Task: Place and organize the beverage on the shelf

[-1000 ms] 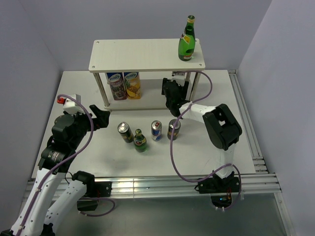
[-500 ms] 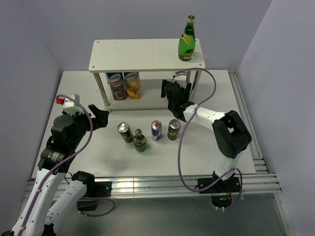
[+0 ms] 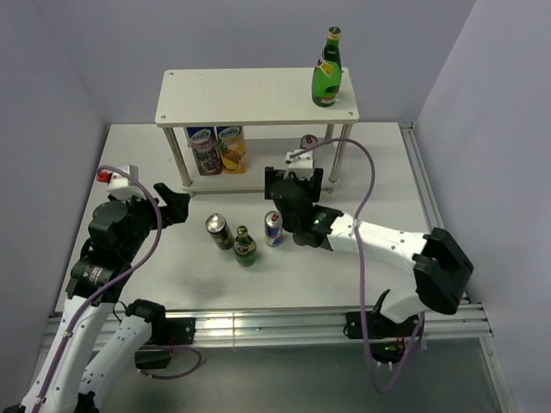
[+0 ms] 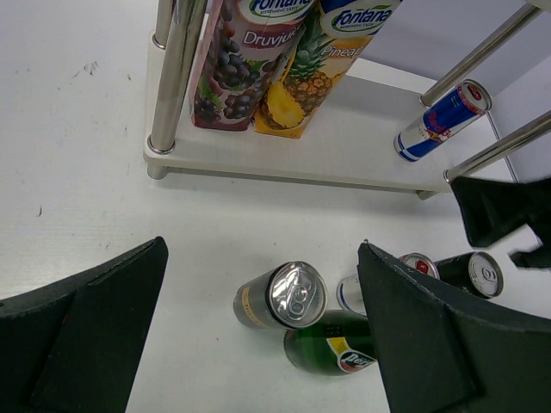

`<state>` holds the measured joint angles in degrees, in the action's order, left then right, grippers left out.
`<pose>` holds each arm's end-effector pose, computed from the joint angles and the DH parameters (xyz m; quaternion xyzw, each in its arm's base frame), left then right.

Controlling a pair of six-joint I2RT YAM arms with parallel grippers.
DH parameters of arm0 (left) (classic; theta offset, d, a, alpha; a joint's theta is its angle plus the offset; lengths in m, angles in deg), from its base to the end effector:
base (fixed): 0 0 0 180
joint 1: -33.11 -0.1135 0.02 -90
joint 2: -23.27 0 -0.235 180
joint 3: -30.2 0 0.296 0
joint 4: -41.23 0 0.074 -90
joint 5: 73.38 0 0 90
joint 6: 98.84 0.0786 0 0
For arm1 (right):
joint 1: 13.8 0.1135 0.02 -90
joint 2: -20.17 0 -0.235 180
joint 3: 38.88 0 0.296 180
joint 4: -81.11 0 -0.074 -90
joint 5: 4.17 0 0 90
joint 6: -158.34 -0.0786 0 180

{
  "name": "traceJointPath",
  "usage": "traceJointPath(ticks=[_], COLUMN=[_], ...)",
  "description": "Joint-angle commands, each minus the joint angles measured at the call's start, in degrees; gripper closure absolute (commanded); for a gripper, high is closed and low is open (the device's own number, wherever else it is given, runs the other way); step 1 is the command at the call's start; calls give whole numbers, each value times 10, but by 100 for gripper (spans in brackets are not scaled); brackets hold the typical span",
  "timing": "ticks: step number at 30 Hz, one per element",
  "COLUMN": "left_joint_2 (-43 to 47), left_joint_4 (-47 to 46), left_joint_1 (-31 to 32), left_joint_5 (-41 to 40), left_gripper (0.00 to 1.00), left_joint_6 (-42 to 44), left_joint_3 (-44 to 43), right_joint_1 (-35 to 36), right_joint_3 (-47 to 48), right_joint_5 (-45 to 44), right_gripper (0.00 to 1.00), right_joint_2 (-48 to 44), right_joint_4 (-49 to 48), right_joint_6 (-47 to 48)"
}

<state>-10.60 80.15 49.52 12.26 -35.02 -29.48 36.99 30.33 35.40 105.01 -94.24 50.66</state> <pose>0.2317 -0.0620 0.3388 -0.0902 0.7778 -0.1979 0.5897 0.3000 0.2719 0.2248 0.0219 0.7810 0.0019 0.6242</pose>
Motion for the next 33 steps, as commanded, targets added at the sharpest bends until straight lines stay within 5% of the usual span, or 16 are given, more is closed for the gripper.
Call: traceJointPath(ticks=[1,9,15,33], left_joint_2=[6,9,6,6], left_joint_4=[-22,-21,-19,-20], left_joint_1=[-4,-4,-4,-4], left_joint_5=[5,4,1,8], left_gripper=[1,1,1,1], left_joint_6=[9,9,8,9], left_joint_3=[3,3,2,4], right_joint_1=[47,193,259,214], right_joint_3=[-21,-86,-163,-149], right_joint_5=[-77,-63,17,36], right_gripper=[0,0,0,0], right_joint_2=[-74,-180,-177,19], right_joint_4=[57,195,146,14], right_joint_6=[-34,-186,-251,-243])
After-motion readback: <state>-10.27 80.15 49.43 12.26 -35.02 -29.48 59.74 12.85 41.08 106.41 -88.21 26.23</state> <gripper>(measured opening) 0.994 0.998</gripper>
